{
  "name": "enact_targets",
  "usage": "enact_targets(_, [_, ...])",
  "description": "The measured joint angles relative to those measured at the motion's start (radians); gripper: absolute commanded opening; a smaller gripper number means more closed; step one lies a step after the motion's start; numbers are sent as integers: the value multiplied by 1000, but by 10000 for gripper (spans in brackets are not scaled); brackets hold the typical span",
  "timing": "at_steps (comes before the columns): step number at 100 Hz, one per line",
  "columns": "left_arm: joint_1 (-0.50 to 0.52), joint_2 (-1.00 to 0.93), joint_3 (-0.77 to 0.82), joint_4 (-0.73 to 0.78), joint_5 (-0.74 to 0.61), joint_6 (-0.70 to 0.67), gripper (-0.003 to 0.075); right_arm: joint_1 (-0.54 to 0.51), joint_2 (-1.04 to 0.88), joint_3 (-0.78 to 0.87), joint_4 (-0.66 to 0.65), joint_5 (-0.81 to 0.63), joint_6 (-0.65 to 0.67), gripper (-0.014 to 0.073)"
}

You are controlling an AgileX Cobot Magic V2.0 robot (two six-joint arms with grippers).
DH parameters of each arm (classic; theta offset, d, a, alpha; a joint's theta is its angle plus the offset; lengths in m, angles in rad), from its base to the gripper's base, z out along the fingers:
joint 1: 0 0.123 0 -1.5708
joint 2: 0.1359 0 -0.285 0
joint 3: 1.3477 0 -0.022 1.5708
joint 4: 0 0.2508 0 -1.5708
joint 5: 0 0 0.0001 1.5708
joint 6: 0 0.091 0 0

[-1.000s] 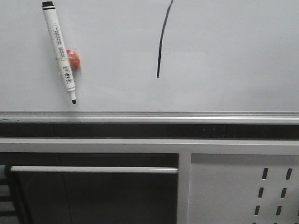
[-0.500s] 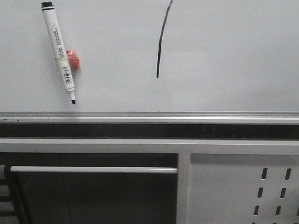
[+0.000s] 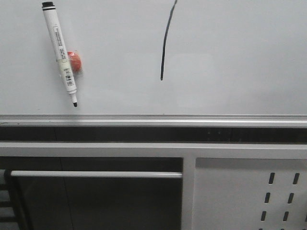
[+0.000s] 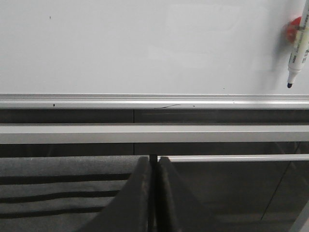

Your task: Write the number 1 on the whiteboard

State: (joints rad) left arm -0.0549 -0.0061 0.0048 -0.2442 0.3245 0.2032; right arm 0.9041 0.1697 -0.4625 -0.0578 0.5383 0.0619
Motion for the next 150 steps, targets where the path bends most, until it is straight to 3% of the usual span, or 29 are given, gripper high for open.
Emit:
enact_targets(24, [2,0,0,102,9,0,-18,0,0,0,0,0,0,-79])
enact_targets(53, [58,0,0,244,9,-203,-18,0,0,0,0,0,0,-79])
enact_targets(150, [65,0,0,244,9,-226,-18,0,0,0,0,0,0,-79])
